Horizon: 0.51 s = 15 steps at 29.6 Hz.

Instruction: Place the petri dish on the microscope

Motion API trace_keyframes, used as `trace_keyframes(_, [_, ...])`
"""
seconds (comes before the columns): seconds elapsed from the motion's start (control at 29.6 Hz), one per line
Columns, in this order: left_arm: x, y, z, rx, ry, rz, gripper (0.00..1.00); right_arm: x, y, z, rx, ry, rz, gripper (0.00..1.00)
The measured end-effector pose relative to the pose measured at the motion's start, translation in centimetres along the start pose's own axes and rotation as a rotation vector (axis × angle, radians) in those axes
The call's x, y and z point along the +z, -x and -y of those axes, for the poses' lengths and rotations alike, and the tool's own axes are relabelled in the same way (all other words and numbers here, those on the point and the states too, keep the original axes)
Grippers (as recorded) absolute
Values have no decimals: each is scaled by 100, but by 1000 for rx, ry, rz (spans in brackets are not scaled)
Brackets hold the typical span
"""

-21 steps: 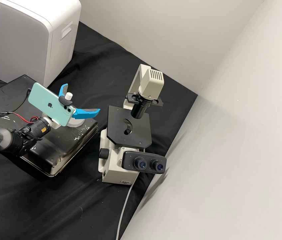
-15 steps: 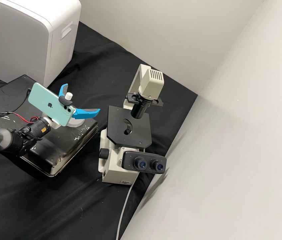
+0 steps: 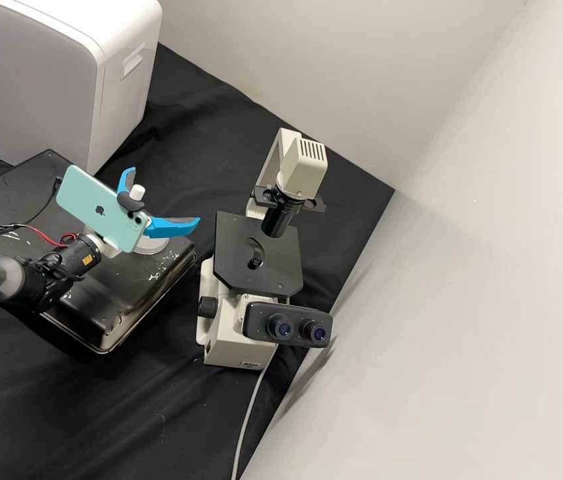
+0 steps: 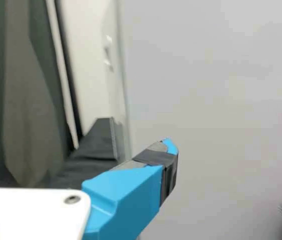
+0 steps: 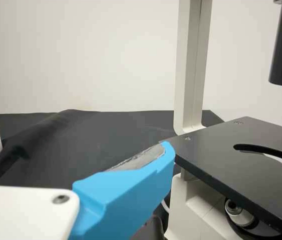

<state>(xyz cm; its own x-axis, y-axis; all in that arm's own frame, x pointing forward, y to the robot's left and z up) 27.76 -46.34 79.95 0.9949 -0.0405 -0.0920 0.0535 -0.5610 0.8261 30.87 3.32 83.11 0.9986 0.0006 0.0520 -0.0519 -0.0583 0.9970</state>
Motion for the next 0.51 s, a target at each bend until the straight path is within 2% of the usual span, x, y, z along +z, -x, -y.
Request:
trace_keyframes(0.14, [152,182,52,-8,-2,61,100,0,0,0,0,0,0,100])
trace_keyframes(0.37, [435,562,93,15,-3,208,100,0,0,0,0,0,0,100])
trace_keyframes(0.51, [536,812,131,39,-29,320,100,0,0,0,0,0,0,100])
